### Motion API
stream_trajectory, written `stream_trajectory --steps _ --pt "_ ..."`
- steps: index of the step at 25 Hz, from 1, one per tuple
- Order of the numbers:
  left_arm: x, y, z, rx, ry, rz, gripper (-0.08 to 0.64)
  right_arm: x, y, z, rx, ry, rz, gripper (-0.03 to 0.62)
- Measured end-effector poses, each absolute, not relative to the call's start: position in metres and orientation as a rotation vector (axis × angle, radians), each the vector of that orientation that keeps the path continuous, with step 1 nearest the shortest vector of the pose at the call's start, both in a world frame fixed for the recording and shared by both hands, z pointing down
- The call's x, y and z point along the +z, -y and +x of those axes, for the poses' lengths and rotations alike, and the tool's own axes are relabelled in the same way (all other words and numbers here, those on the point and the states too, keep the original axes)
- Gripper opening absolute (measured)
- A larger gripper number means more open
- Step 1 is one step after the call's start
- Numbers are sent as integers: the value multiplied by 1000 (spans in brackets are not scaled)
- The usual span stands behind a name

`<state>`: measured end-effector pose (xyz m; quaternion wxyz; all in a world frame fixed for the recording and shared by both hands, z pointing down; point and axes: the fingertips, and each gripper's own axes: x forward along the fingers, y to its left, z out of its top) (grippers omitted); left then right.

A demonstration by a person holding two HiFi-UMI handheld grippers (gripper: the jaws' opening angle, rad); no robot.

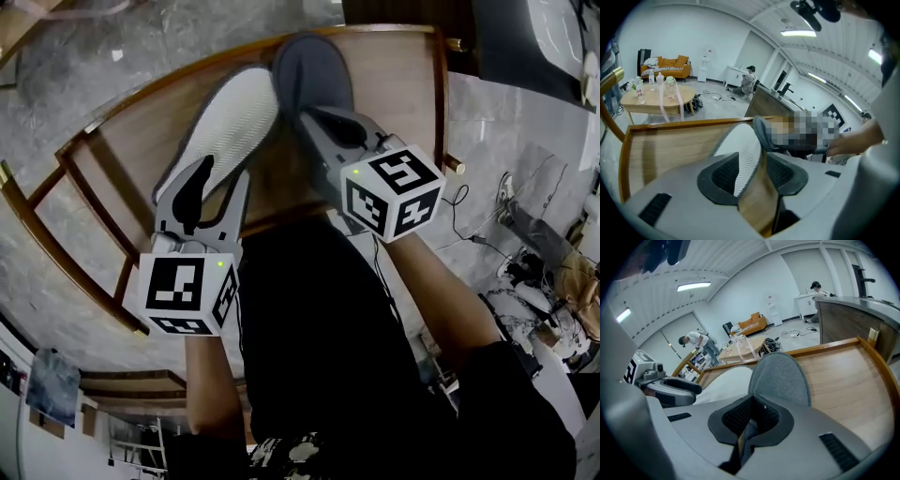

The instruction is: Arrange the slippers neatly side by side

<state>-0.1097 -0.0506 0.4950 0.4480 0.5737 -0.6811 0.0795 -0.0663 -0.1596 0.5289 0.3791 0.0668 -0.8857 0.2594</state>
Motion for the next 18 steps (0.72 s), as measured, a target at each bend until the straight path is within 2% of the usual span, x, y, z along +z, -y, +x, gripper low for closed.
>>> stream_trajectory --steps 11,18 --pt "498 39 -166 477 1735 1465 174 511 105 -77 419 2343 -29 0" --pt "527 46 -165 613 1636 1493 175 540 81 -84 479 2231 -55 0"
